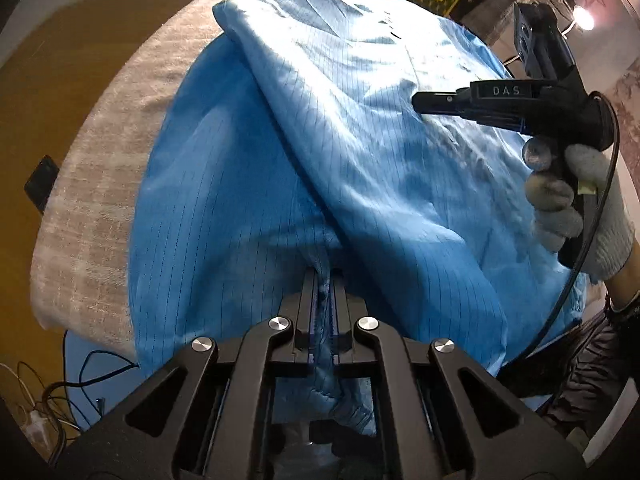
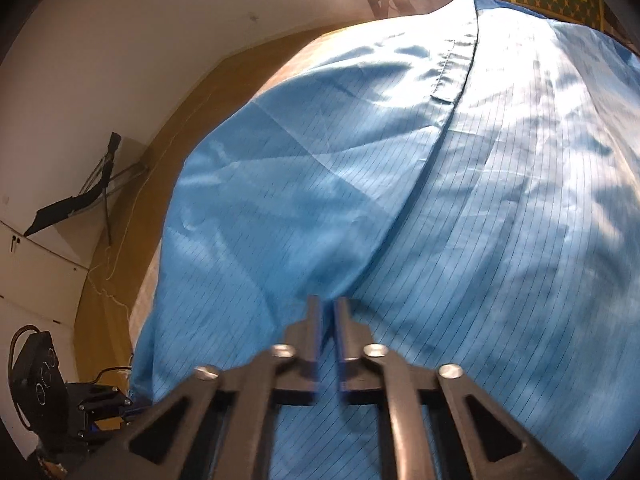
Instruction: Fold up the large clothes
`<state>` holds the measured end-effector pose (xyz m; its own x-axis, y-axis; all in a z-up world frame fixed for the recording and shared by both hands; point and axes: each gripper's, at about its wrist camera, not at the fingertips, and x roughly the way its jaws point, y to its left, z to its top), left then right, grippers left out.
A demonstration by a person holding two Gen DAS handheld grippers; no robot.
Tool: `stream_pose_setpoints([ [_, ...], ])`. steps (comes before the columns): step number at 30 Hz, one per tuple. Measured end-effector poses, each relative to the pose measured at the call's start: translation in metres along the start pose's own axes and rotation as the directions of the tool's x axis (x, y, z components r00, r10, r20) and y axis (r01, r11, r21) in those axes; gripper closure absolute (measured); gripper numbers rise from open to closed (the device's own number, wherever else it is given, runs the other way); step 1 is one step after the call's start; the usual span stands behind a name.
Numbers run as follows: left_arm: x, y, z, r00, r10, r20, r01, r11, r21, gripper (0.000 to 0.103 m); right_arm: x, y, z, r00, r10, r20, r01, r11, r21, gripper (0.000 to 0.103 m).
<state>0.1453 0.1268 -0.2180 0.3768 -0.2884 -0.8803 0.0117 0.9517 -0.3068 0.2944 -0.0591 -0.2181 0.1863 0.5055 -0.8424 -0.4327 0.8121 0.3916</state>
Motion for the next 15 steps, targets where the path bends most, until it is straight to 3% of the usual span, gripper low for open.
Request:
stream_pose_setpoints([
  [4,-0.037,0.013,-0.014,0.994,0.04,0.103,-0.034,0.998,-0.057,0.102,-0.01,-0.006,-0.003,0.999,-0.017,0.036,0.017,1.0,-0.002,0.103],
  [8,-0.07,0.037,-0.036,0.972,0.111,0.206,-0.077,0.983,-0.166,0.102,-0.027,-0.014,0.0,0.996,-0.043,0.084,0.043,0.999,0.01,0.103],
  [11,-0.066,0.048,-0.047,0.976,0.118,0.181,-0.078,0.974,-0.215,0.102,-0.028,-0.018,0.001,0.996,-0.034,0.08,0.032,0.999,0.023,0.103],
  [13,-0.056,0.05,-0.05,0.988,0.058,0.143,-0.024,0.973,-0.231,0.102,-0.024,-0.014,0.001,0.997,-0.032,0.067,0.031,0.999,0.014,0.103],
  [15,-0.056,0.037,-0.047,0.99,0.027,0.14,0.0,0.982,-0.189,0.102,-0.014,-0.003,0.0,0.999,-0.024,0.045,0.024,1.0,-0.001,0.103],
])
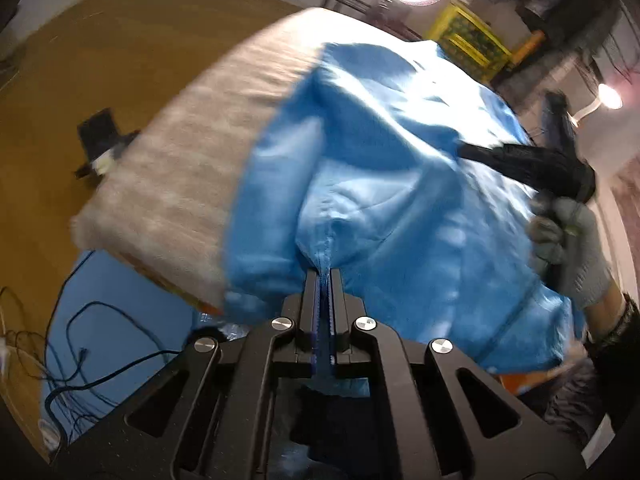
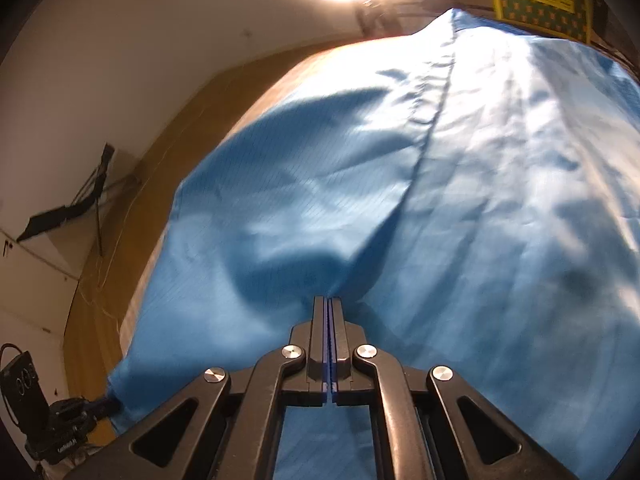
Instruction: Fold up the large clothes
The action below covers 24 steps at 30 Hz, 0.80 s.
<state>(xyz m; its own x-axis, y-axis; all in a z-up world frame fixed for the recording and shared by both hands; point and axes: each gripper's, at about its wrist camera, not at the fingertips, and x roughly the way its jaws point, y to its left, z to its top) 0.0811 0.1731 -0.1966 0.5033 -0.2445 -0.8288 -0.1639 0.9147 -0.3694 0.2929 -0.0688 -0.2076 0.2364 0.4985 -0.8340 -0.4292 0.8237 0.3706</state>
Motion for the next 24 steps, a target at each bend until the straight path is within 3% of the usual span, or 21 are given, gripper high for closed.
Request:
stream_pose_setpoints([
  [4,-0.052,-0.015,0.011,0.984,-0.028,0.176,0.026,1.0,0.012,0.102,-0.013,0.016,0.011,0.999,0.022,0.038,-0.021,0.999,-0.033,0.103],
  [6,-0.062,-0.006,0.011,0.978,0.039,0.206,-0.039,0.999,-0.005,0.102,-0.028,0.016,0.02,0.996,0.03,0.084,-0.027,0.999,-0.033,0.103],
  [8,-0.043,0.01,0.006,0.985,0.116,0.125,-0.113,0.993,-0.025,0.102,-0.031,0.007,0.023,0.995,0.0,0.097,0.002,1.0,-0.02,0.103],
  [10,-0.017,0.024,-0.004,0.992,0.122,0.014,-0.12,0.99,-0.074,0.102,-0.019,-0.001,0.019,0.998,-0.023,0.055,0.024,1.0,-0.004,0.103],
  [13,0.003,0.026,-0.02,0.99,0.126,-0.062,-0.129,0.99,-0.06,0.102,0.004,-0.002,0.005,0.995,-0.095,-0.025,0.094,0.995,-0.03,0.103],
  [15,0.0,0.023,-0.024,0.992,0.117,-0.056,-0.12,0.992,-0.045,0.102,0.004,0.001,0.003,0.995,-0.085,-0.057,0.082,0.996,-0.047,0.101],
  [16,-0.005,0.021,-0.023,0.993,0.112,-0.04,-0.114,0.993,-0.041,0.102,-0.001,0.002,0.003,0.993,-0.099,-0.066,0.096,0.994,-0.049,0.094],
  [17,-0.01,0.021,-0.021,0.995,0.097,-0.025,-0.098,0.994,-0.048,0.102,-0.007,0.003,0.005,0.991,-0.114,-0.062,0.111,0.992,-0.053,0.073],
  [18,-0.012,0.023,-0.018,0.996,0.086,-0.014,-0.086,0.995,-0.056,0.102,-0.02,0.006,0.008,0.992,-0.118,-0.044,0.115,0.992,-0.054,0.069],
  [22,-0.014,0.028,-0.011,0.999,0.044,0.003,-0.043,0.995,-0.09,0.102,-0.073,0.035,0.022,0.999,-0.031,0.039,0.036,0.99,-0.136,0.068],
  [24,-0.013,0.033,-0.011,1.0,0.028,-0.004,-0.028,0.994,-0.107,0.102,-0.083,0.055,0.039,0.997,-0.026,0.067,0.039,0.979,-0.199,0.067],
])
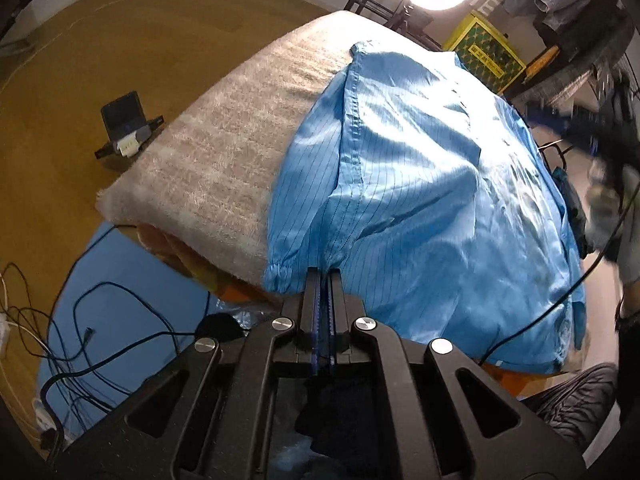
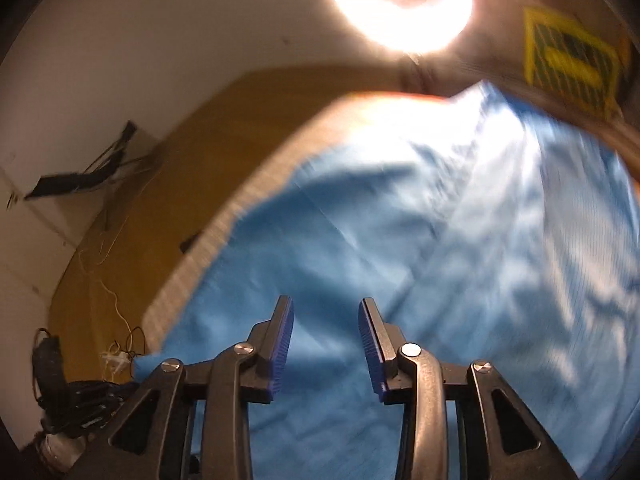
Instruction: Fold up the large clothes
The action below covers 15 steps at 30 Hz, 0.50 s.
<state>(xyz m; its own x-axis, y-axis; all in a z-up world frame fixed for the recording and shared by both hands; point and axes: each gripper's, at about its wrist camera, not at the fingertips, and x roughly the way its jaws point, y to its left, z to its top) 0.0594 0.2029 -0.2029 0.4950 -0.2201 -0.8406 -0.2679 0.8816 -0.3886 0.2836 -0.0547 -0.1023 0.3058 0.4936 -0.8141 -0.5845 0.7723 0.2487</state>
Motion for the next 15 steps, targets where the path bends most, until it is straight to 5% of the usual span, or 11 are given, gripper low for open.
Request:
stream_pose_setpoints([
  [5,-0.002,-0.005,-0.002,1.0,-0.012,0.001,0.012,1.0,0.009,0.102,0.031,0.033,0.064,1.0,-0.022,-0.006,0.021,0.995,-0.102,0.066],
  [12,-0.002,-0.007,0.004,1.0,-0.024,0.0,0.024,1.0,0.001,0.102,0.128,0.066,0.137,0.997,-0.067,-0.043,0.052,0.957,-0.285,0.061],
  [15,0.004,-0.001,0.006,0.999,-0.039,-0.02,0.038,0.999,-0.032,0.102,0.164,0.068,0.155,0.996,-0.043,-0.074,0.014,0.932,-0.361,0.043],
])
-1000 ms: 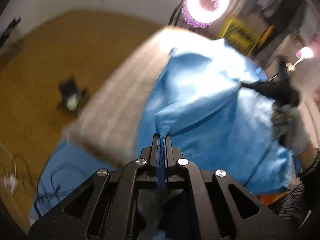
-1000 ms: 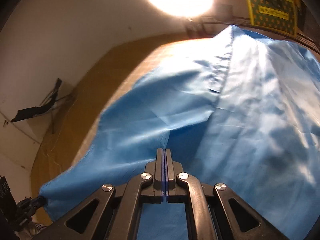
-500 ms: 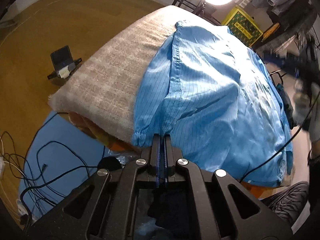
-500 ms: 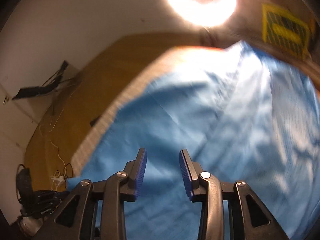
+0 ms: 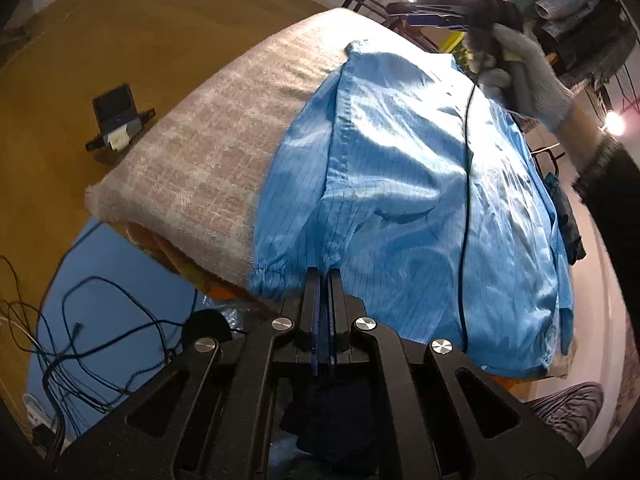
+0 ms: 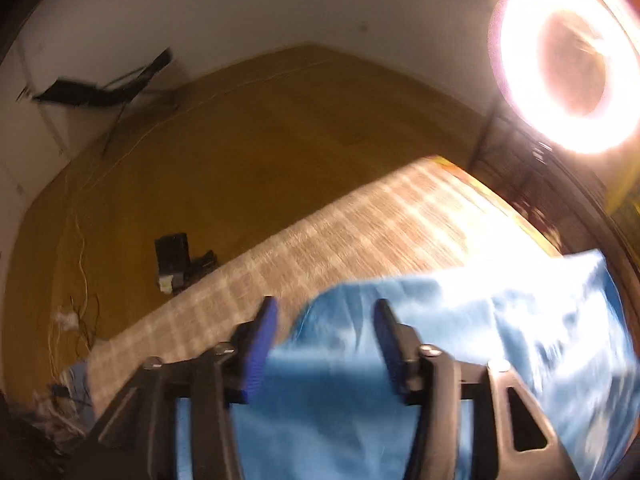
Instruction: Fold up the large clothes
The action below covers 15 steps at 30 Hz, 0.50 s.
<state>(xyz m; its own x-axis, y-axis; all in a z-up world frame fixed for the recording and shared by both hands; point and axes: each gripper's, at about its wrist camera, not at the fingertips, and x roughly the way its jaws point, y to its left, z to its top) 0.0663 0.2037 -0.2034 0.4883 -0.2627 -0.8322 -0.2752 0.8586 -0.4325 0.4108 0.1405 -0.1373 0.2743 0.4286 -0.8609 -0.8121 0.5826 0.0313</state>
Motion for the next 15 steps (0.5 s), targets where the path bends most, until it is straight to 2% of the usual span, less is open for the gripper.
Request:
stream_pose_setpoints([
  [1,0.002,0.002,0.001,1.0,-0.002,-0.008,0.002,1.0,-0.009,0.102,0.011,-0.001,0.002,1.0,-0.001,-0.009,0.0,1.0,-0.028,0.039],
  [5,0.012,0.008,0.001,0.999,-0.011,-0.039,0.01,0.999,-0.038,0.102,0.053,-0.005,0.008,0.998,0.006,-0.057,-0.013,0.994,-0.112,0.039],
  [8,0.015,0.006,0.002,0.999,0.02,-0.042,-0.021,1.0,-0.023,0.102,0.082,-0.008,0.009,0.996,-0.011,-0.089,-0.004,0.986,-0.165,0.031],
  [10,0.019,0.005,0.003,0.999,0.024,-0.049,-0.025,0.999,-0.027,0.102,0.095,-0.008,0.007,0.994,-0.023,-0.106,0.0,0.979,-0.206,0.031],
  [12,0.023,0.007,0.003,0.998,0.021,-0.061,-0.024,0.999,-0.039,0.102,0.104,-0.012,0.002,0.991,-0.015,-0.136,-0.016,0.975,-0.221,0.033],
  [14,0.025,0.008,0.003,0.997,0.024,-0.068,-0.027,0.999,-0.04,0.102,0.105,-0.017,-0.005,0.991,0.022,-0.134,-0.051,0.975,-0.217,0.05],
  [15,0.026,0.009,0.003,0.997,0.024,-0.069,-0.026,0.999,-0.039,0.102,0.102,-0.019,-0.007,0.992,0.036,-0.119,-0.062,0.975,-0.215,0.061],
])
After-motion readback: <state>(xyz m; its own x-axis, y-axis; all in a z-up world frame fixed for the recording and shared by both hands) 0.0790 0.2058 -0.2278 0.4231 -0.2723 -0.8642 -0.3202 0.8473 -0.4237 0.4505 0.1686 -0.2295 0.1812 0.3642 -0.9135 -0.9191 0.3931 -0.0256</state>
